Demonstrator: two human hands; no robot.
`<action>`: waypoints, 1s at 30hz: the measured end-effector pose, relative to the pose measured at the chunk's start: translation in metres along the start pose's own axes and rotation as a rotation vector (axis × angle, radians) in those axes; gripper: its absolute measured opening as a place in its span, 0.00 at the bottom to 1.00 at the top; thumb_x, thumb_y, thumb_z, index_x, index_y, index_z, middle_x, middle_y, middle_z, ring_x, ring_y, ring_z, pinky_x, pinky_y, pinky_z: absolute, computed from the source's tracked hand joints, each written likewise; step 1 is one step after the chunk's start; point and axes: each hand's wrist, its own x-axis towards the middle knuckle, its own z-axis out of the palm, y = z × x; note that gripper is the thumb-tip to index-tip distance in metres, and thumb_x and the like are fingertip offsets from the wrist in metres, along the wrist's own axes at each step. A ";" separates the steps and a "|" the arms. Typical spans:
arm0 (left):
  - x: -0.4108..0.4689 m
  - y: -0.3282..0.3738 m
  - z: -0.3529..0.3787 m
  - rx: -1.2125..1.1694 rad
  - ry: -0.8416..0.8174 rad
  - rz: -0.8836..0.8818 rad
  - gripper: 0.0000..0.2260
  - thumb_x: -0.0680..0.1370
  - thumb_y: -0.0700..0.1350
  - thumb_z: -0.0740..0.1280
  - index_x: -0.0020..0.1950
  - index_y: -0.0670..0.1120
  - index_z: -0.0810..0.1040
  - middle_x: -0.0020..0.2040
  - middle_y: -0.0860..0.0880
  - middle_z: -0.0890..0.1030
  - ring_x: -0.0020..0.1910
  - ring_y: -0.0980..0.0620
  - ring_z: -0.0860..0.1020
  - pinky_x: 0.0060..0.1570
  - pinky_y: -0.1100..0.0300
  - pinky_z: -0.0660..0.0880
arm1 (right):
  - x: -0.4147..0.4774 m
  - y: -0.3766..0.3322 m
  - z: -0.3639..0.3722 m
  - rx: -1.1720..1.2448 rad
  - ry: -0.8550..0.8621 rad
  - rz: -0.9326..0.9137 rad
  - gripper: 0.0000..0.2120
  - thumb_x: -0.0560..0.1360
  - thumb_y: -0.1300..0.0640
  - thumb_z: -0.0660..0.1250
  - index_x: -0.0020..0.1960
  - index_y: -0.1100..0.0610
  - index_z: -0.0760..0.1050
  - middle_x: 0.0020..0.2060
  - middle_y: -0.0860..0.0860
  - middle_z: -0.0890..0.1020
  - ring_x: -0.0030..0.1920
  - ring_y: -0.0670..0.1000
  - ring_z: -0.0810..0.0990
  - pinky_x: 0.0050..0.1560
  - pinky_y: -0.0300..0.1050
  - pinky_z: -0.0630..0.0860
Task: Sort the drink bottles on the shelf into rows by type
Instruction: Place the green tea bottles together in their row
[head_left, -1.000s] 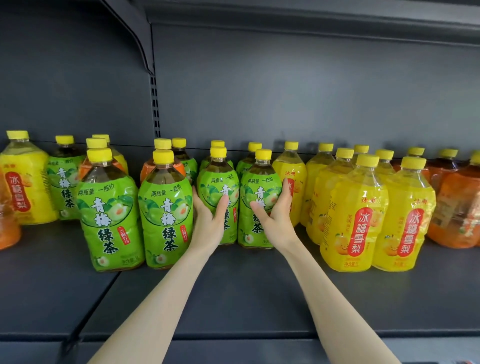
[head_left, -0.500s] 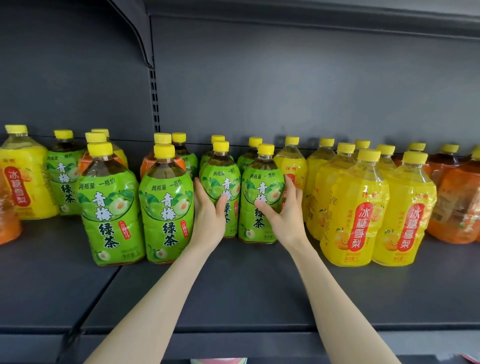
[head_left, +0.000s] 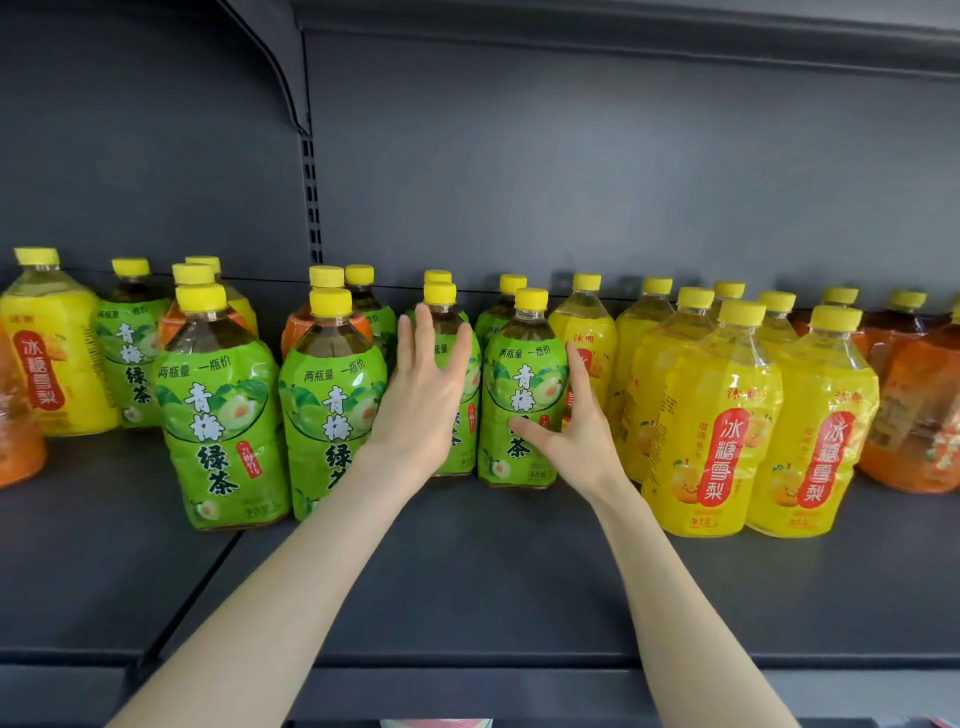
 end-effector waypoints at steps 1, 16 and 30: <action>0.003 0.003 -0.006 0.114 -0.055 0.008 0.40 0.72 0.28 0.62 0.77 0.45 0.45 0.75 0.34 0.41 0.75 0.34 0.45 0.67 0.50 0.65 | 0.000 0.001 -0.001 0.003 -0.016 -0.001 0.49 0.68 0.58 0.77 0.77 0.43 0.49 0.70 0.48 0.68 0.68 0.49 0.70 0.65 0.52 0.74; 0.026 -0.023 -0.026 0.547 -0.113 0.106 0.40 0.73 0.48 0.72 0.76 0.49 0.51 0.65 0.35 0.72 0.52 0.42 0.80 0.57 0.50 0.70 | 0.000 -0.004 0.010 0.037 0.003 -0.012 0.46 0.68 0.61 0.76 0.76 0.47 0.52 0.63 0.43 0.70 0.62 0.41 0.71 0.56 0.35 0.73; 0.025 -0.020 -0.027 0.582 -0.161 0.123 0.39 0.73 0.48 0.72 0.76 0.47 0.51 0.69 0.30 0.66 0.50 0.41 0.81 0.55 0.50 0.73 | 0.004 -0.008 0.016 -0.050 0.013 0.019 0.46 0.70 0.60 0.74 0.77 0.48 0.49 0.70 0.49 0.68 0.64 0.41 0.66 0.62 0.39 0.68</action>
